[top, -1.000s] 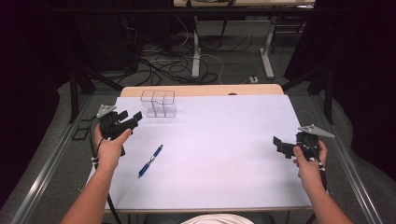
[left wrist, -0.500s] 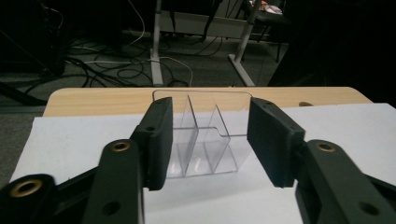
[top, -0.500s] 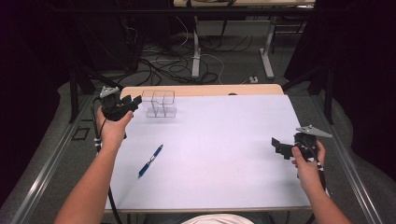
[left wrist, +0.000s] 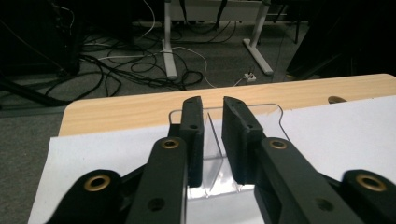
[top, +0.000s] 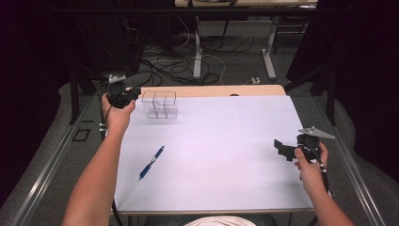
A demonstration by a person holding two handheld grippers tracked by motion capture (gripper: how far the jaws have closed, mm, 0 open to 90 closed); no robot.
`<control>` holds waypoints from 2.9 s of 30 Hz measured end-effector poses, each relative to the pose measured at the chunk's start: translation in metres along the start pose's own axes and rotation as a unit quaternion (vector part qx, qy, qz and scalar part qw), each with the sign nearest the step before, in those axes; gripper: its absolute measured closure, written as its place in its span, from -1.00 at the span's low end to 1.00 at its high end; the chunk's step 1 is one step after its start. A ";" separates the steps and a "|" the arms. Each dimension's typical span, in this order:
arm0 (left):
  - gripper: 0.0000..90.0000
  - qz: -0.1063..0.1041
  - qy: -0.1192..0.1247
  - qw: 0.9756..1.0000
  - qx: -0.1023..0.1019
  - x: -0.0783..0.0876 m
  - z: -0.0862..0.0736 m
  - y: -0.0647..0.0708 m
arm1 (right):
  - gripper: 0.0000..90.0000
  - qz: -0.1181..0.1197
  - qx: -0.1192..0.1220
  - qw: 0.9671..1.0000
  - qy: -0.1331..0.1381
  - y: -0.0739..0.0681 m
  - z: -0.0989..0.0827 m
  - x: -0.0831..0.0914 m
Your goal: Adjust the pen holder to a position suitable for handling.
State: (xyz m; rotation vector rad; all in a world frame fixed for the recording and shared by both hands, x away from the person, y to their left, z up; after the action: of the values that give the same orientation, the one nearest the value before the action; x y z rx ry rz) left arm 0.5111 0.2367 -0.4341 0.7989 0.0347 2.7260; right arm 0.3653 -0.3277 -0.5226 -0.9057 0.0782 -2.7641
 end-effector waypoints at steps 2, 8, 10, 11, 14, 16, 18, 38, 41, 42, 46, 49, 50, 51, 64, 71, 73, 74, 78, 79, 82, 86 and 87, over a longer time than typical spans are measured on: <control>0.83 0.001 0.004 1.000 -0.003 -0.004 0.002 0.000 | -0.97 0.000 -0.001 1.000 -0.001 0.000 0.000 -0.001; 0.99 0.010 0.000 1.000 -0.001 -0.023 0.003 -0.001 | -0.97 -0.001 0.000 1.000 0.000 0.001 0.000 -0.002; 0.99 0.007 0.001 1.000 0.002 -0.029 0.003 -0.003 | -0.97 -0.002 0.001 1.000 -0.001 0.001 0.000 -0.002; 1.00 0.010 0.000 1.000 -0.001 -0.032 0.003 -0.004 | -0.97 -0.003 -0.005 1.000 -0.003 0.001 0.000 -0.001; 1.00 0.015 0.001 1.000 0.005 -0.039 0.002 -0.010 | -0.96 -0.005 -0.004 1.000 -0.003 0.003 -0.001 -0.002; 1.00 0.022 -0.001 1.000 0.010 -0.043 0.001 -0.015 | -0.96 -0.004 -0.008 1.000 -0.005 0.003 -0.001 -0.002; 1.00 0.025 -0.008 1.000 0.015 -0.047 -0.001 -0.020 | -0.96 -0.002 -0.009 1.000 -0.005 0.004 -0.001 -0.002; 1.00 0.043 -0.072 0.996 0.021 -0.077 -0.022 -0.031 | -0.96 0.012 -0.014 1.000 -0.012 -0.001 -0.003 -0.004; 1.00 0.042 -0.073 0.996 0.017 -0.080 -0.022 -0.030 | -0.95 0.015 -0.015 1.000 -0.012 -0.001 -0.003 -0.004; 1.00 0.043 -0.073 0.996 0.016 -0.080 -0.022 -0.030 | -0.95 0.016 -0.016 1.000 -0.012 -0.001 -0.003 -0.004; 1.00 0.036 -0.081 0.996 0.014 -0.082 -0.025 -0.032 | -0.95 0.017 -0.015 1.000 -0.012 -0.001 -0.003 -0.004; 1.00 0.024 -0.079 0.996 0.018 -0.083 -0.026 -0.032 | -0.95 0.018 -0.014 1.000 -0.012 -0.001 -0.003 -0.004; 1.00 0.022 -0.078 0.997 0.016 -0.083 -0.026 -0.032 | -0.95 0.019 -0.015 1.000 -0.012 -0.002 -0.003 -0.004; 1.00 0.020 -0.080 0.997 0.013 -0.084 -0.026 -0.030 | -0.95 0.020 -0.014 1.000 -0.013 -0.002 -0.003 -0.005; 1.00 -0.008 -0.080 0.997 -0.003 -0.090 -0.026 -0.005 | -0.95 0.021 -0.007 1.000 -0.015 -0.004 -0.003 -0.006; 1.00 -0.024 -0.080 0.996 -0.001 -0.092 -0.025 0.010 | -0.96 0.016 -0.003 1.000 -0.012 -0.005 -0.003 -0.006; 1.00 -0.028 -0.077 0.997 -0.001 -0.094 -0.025 0.014 | -0.95 0.016 -0.003 1.000 -0.013 -0.005 -0.003 -0.006; 1.00 -0.031 -0.077 0.997 0.002 -0.094 -0.025 0.017 | -0.95 0.016 -0.003 1.000 -0.013 -0.005 -0.003 -0.005; 1.00 -0.042 -0.074 0.996 0.018 -0.096 -0.025 0.024 | -0.95 0.021 -0.005 1.000 -0.016 -0.006 -0.004 -0.006; 1.00 -0.043 -0.076 0.996 0.015 -0.097 -0.025 0.026 | -0.95 0.020 -0.004 1.000 -0.017 -0.007 -0.004 -0.007; 1.00 -0.047 -0.074 0.996 0.017 -0.098 -0.025 0.032 | -0.95 0.021 0.002 1.000 -0.017 -0.007 -0.004 -0.007; 1.00 -0.054 -0.072 0.996 0.020 -0.101 -0.025 0.041 | -0.95 0.021 0.002 1.000 -0.017 -0.007 -0.004 -0.007; 1.00 -0.055 -0.071 0.996 0.019 -0.102 -0.025 0.043 | -0.95 0.021 0.001 1.000 -0.018 -0.007 -0.004 -0.007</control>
State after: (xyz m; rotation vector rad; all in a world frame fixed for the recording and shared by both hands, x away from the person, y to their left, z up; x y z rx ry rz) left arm 0.5673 0.1679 -0.5042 0.9704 0.0974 2.5654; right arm 0.3671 -0.3198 -0.5290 -0.9407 0.0866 -2.7077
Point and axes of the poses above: each handheld gripper's, and its own axes: x roughly backward along the jaws, z roughly out of its top, y roughly to its right, the point moved 2 cm from there along -x, roughly forward along the jaws, and after that the axes turned 3 degrees about -y, right-handed, at the moved point
